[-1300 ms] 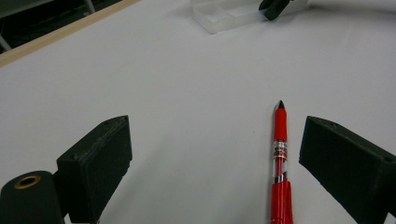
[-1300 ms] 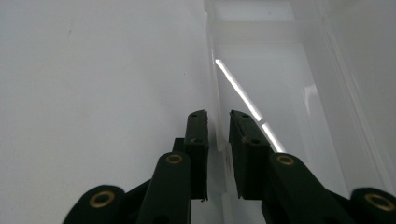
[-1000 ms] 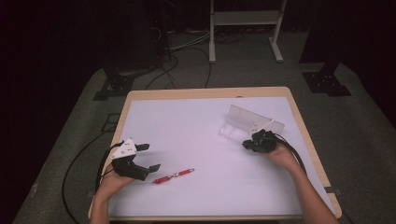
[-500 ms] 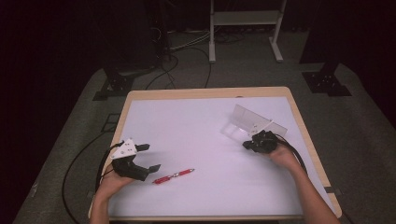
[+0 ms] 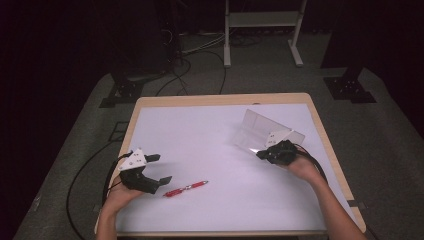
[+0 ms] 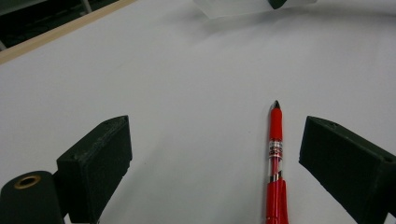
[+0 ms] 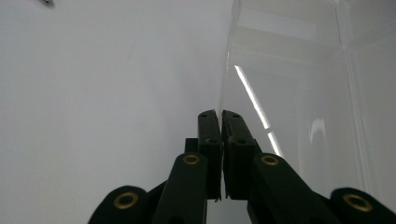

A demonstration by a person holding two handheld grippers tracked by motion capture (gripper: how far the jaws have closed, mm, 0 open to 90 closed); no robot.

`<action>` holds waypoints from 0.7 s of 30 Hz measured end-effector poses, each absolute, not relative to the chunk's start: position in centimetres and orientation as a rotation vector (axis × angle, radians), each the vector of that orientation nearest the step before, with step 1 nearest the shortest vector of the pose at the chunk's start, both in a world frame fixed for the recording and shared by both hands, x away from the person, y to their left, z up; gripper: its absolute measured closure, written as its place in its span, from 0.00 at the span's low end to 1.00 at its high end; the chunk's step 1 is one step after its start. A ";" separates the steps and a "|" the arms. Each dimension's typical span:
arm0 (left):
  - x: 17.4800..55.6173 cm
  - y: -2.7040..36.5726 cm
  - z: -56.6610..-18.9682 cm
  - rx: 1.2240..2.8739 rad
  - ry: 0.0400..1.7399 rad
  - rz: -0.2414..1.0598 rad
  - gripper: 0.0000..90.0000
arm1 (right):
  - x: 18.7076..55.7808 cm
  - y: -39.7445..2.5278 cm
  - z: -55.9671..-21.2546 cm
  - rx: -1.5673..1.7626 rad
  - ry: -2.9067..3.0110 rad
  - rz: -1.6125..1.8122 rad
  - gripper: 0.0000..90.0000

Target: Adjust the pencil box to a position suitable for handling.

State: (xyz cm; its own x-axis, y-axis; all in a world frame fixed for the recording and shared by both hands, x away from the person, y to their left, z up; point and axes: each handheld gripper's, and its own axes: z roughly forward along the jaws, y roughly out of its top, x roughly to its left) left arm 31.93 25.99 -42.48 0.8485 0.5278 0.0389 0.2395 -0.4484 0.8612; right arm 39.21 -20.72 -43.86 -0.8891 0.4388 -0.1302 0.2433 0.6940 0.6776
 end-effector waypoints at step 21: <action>31.9 26.0 -42.5 2.048 0.563 0.369 0.10 | 37.3 -16.5 -43.3 0.314 2.722 1.056 0.96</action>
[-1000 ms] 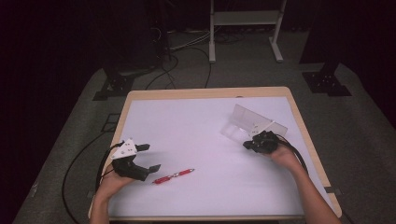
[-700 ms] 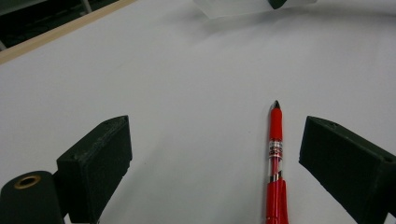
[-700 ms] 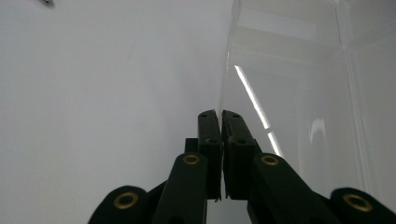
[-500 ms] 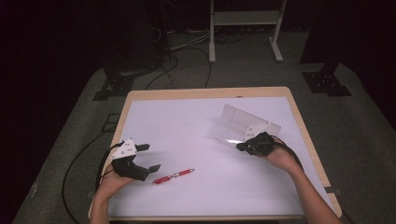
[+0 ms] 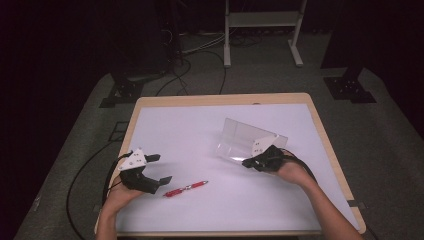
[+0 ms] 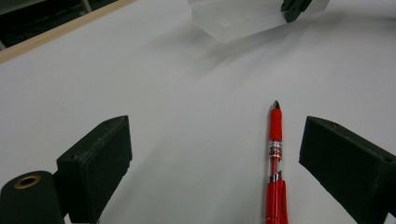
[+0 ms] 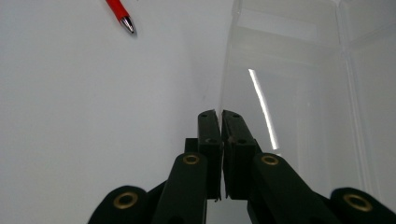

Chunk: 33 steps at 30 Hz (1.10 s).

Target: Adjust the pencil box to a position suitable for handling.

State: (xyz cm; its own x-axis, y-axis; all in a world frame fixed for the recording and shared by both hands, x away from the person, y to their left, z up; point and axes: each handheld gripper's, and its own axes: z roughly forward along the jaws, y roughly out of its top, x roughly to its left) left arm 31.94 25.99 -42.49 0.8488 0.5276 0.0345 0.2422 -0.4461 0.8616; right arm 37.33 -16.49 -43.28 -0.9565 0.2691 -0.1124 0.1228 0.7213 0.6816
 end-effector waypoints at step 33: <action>31.8 26.0 -42.3 2.042 0.557 0.372 0.10 | 37.2 -11.3 -45.6 0.187 2.840 1.059 0.96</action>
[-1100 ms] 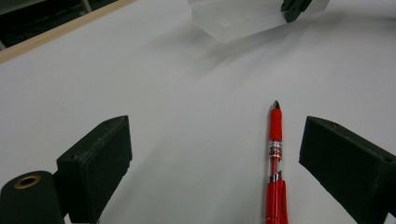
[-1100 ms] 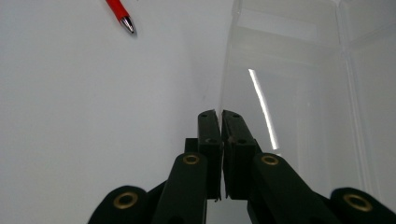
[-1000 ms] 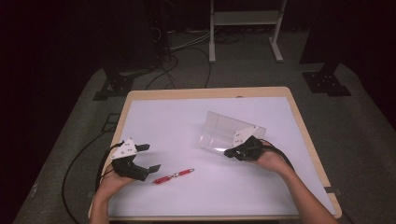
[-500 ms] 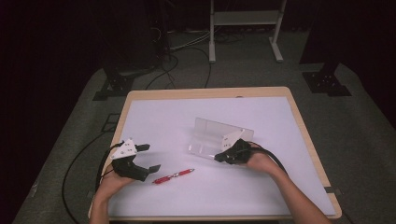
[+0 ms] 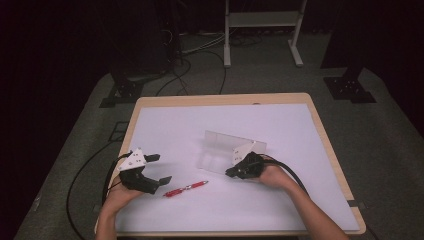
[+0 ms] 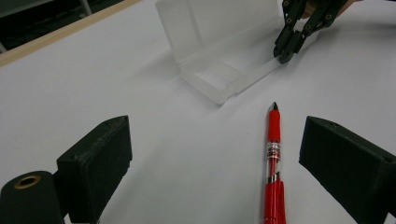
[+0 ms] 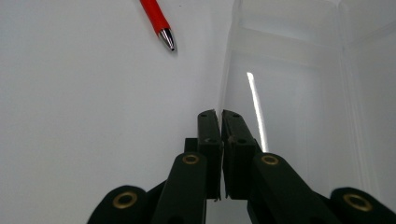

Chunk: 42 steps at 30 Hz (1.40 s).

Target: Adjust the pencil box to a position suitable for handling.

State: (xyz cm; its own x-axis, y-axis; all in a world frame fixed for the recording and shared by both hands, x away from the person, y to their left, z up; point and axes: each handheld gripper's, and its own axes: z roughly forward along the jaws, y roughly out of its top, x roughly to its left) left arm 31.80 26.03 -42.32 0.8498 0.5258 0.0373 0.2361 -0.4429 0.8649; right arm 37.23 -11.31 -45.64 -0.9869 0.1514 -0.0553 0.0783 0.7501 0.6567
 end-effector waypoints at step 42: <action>31.7 25.4 -42.3 2.080 0.540 0.380 0.10 | 36.9 -18.1 -42.9 0.563 2.760 1.247 0.50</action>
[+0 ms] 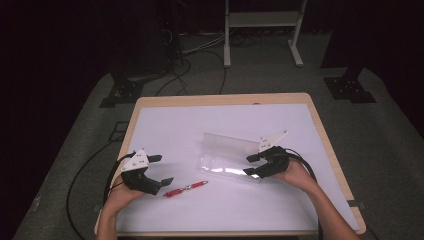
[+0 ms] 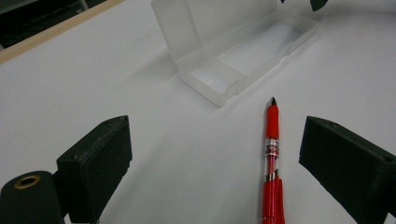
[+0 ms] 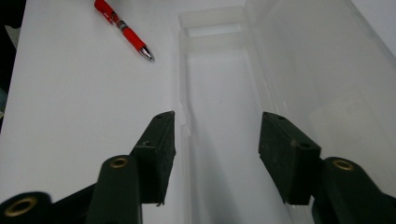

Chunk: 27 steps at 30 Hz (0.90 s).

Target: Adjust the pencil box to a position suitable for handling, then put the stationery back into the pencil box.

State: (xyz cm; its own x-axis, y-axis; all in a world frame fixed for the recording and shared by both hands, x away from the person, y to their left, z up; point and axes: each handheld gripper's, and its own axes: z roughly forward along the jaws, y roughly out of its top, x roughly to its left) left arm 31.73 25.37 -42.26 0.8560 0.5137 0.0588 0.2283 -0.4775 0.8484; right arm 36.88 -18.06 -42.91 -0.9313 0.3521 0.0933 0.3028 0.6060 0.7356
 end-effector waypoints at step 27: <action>31.7 23.7 -42.8 2.159 0.490 0.350 0.10 | 33.8 -26.2 -43.5 0.815 2.594 1.287 0.36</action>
